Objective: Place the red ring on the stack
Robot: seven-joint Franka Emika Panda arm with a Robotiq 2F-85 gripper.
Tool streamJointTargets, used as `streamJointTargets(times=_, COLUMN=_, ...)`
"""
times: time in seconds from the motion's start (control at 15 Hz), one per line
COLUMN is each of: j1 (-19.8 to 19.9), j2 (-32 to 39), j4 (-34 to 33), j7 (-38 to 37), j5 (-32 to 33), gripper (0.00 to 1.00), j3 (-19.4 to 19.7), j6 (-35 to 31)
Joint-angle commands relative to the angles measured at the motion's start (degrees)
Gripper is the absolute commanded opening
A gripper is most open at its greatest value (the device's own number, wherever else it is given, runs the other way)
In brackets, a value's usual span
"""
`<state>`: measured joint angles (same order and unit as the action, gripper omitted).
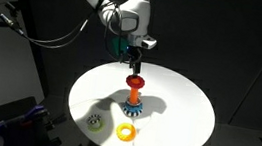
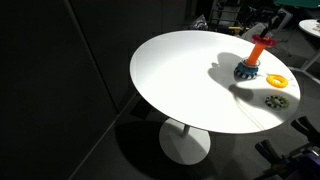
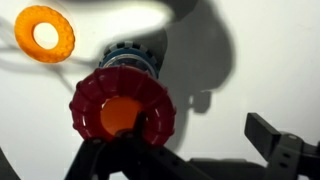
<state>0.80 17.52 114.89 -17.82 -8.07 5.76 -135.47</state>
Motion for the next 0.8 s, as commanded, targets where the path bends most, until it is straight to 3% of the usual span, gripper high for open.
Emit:
streamJointTargets(times=0.0, j1=0.90, j2=-3.03, j4=2.10, j7=1.35, j5=-0.66, gripper=1.00, j3=-0.65, j6=0.99)
streamJointTargets(times=0.73, j1=0.71, j2=-4.46, j4=2.99, j7=0.57, j5=-0.01, gripper=1.00, j3=-0.47, j6=2.12)
